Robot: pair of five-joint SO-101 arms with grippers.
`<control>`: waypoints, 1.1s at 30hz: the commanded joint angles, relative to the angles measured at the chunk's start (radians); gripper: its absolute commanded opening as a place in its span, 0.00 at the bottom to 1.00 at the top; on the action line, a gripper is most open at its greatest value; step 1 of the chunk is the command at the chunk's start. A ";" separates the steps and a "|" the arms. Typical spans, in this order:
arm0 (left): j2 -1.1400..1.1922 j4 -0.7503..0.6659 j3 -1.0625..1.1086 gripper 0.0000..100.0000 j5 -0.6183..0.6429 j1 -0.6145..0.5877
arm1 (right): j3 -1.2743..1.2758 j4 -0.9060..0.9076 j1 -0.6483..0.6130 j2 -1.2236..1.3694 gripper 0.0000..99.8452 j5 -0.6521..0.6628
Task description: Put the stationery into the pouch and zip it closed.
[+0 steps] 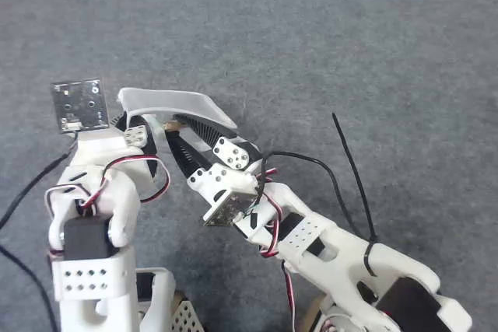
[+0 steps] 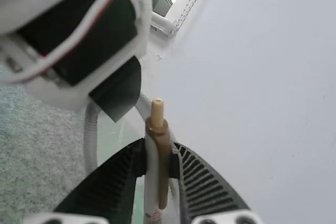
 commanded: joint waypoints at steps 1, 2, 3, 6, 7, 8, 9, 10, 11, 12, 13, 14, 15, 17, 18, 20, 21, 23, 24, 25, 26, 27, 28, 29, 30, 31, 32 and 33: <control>-0.031 -0.018 -0.013 0.02 -0.012 0.005 | -0.032 -0.005 -0.001 0.025 0.01 0.018; -0.031 -0.018 -0.013 0.02 -0.012 0.005 | -0.031 -0.005 -0.001 0.025 0.03 0.018; -0.031 -0.018 -0.013 0.02 -0.012 0.005 | -0.029 -0.005 0.001 0.025 0.06 0.018; -0.032 -0.018 -0.013 0.02 -0.012 0.003 | -0.014 -0.005 0.002 0.024 0.16 0.018; -0.032 -0.017 -0.013 0.02 -0.012 0.000 | -0.011 -0.005 0.002 0.024 0.18 0.018; -0.032 -0.012 -0.015 0.02 -0.012 -0.012 | -0.011 -0.002 0.004 0.024 0.20 0.018; -0.032 -0.011 -0.016 0.02 -0.012 -0.023 | -0.011 -0.001 0.004 0.024 0.20 0.018; -0.032 -0.012 -0.016 0.02 -0.012 -0.029 | -0.009 -0.004 0.004 0.024 0.20 0.018; -0.032 -0.012 -0.016 0.02 -0.012 -0.032 | -0.009 -0.005 0.004 0.024 0.19 0.018; -0.032 -0.012 -0.015 0.02 -0.012 -0.032 | -0.008 -0.005 0.004 0.024 0.19 0.018; -0.032 -0.012 -0.015 0.02 -0.012 -0.032 | -0.008 -0.005 0.004 0.024 0.19 0.018; -0.032 -0.012 -0.015 0.02 -0.012 -0.032 | -0.008 -0.005 0.004 0.024 0.19 0.018; -0.032 -0.012 -0.015 0.02 -0.012 -0.032 | -0.008 -0.005 0.002 0.024 0.19 0.018; -0.032 -0.012 -0.015 0.02 -0.012 -0.032 | -0.006 -0.005 0.002 0.024 0.19 0.018; -0.032 -0.012 -0.015 0.02 -0.012 -0.032 | -0.006 -0.005 0.002 0.024 0.19 0.018; -0.032 -0.012 -0.015 0.02 -0.012 -0.032 | -0.006 -0.005 0.002 0.022 0.19 0.018; -0.032 -0.012 -0.015 0.02 -0.012 -0.032 | -0.005 -0.005 0.001 0.018 0.19 0.018; -0.032 -0.012 -0.015 0.02 -0.012 -0.032 | 0.018 -0.005 -0.002 -0.010 0.19 0.018; -0.032 -0.012 -0.015 0.02 -0.012 -0.032 | 0.035 -0.005 -0.004 -0.033 0.19 0.018; -0.032 -0.012 -0.015 0.02 -0.012 -0.032 | 0.055 -0.005 -0.015 -0.061 0.19 0.018; -0.032 -0.012 -0.015 0.02 -0.012 -0.032 | 0.074 -0.001 -0.022 -0.091 0.19 0.018; -0.032 -0.012 -0.015 0.02 -0.012 -0.032 | 0.094 0.001 -0.030 -0.124 0.19 0.018; -0.032 -0.012 -0.015 0.02 -0.012 -0.032 | 0.114 0.001 -0.036 -0.153 0.19 0.018; -0.032 -0.012 -0.015 0.02 -0.012 -0.032 | 0.132 0.002 -0.041 -0.180 0.19 0.018; -0.032 -0.012 -0.015 0.02 -0.012 -0.032 | 0.146 0.002 -0.047 -0.203 0.19 0.018; -0.032 -0.012 -0.015 0.02 -0.012 -0.032 | 0.157 0.002 -0.047 -0.223 0.19 0.018; -0.032 -0.012 -0.015 0.02 -0.012 -0.032 | 0.166 0.002 -0.047 -0.240 0.19 0.018; -0.032 -0.012 -0.015 0.02 -0.012 -0.032 | 0.172 0.002 -0.047 -0.249 0.19 0.018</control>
